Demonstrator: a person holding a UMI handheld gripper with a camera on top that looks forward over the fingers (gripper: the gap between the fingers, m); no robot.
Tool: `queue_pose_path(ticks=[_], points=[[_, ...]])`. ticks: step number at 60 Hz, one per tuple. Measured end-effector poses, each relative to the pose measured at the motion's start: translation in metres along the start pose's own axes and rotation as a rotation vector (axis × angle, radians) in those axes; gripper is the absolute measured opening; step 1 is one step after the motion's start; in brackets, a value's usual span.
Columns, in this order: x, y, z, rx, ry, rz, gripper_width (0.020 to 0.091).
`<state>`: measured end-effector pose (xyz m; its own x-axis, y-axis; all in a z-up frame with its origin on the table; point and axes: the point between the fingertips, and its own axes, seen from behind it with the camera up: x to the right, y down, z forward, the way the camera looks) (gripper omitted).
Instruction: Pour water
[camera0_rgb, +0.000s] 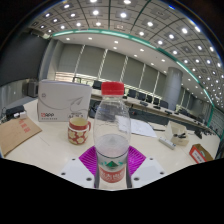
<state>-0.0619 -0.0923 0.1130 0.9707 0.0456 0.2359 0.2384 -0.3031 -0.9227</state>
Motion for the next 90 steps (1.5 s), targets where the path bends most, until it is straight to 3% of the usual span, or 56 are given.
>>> queue_pose_path(ticks=[16, 27, 57, 70, 90], points=[[0.064, -0.082, 0.054, 0.032, 0.201, -0.413, 0.0361], [0.053, -0.125, 0.099, 0.077, 0.262, -0.874, 0.0361], [0.010, -0.131, 0.176, 0.131, 0.360, -1.810, 0.0359], [0.013, -0.131, 0.173, 0.129, 0.312, -1.680, 0.0360], [0.022, -0.151, 0.124, 0.137, 0.025, -0.680, 0.0362]])
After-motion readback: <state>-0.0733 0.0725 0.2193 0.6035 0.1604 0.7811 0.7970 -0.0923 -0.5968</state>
